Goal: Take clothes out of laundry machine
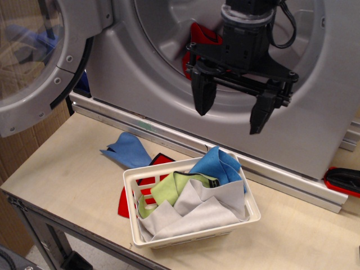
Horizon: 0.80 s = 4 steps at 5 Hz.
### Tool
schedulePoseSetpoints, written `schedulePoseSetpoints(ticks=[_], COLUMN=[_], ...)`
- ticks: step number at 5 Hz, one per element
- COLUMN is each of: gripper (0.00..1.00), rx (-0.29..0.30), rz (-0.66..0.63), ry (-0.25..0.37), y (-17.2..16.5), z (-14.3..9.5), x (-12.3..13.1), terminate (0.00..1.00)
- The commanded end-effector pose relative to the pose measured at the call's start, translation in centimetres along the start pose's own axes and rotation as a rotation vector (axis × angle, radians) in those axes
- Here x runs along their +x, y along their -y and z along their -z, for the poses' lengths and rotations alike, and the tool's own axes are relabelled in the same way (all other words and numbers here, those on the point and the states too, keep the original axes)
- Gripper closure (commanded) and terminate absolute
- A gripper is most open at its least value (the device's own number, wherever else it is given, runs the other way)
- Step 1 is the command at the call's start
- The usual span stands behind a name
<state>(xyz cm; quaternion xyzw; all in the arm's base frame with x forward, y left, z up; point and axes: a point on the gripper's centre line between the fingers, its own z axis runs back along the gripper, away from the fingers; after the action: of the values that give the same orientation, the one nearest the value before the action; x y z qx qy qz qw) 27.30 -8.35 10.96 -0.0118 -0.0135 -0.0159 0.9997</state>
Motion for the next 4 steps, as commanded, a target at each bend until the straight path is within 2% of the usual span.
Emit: schedulePoseSetpoints(ticks=[1,2,3,4], gripper=[0.00,0.00,0.00,0.00], rx=[0.000,0.114,0.160,0.199], rz=[0.000,0.049,0.075,0.112], ry=[0.000,0.031,0.110,0.222], y=[0.0,-2.2,-3.9,-6.5], z=[0.0,1.0,1.4,1.7], x=[0.0,0.8,1.3,2.9], terminate=[0.00,0.00,0.00,0.00])
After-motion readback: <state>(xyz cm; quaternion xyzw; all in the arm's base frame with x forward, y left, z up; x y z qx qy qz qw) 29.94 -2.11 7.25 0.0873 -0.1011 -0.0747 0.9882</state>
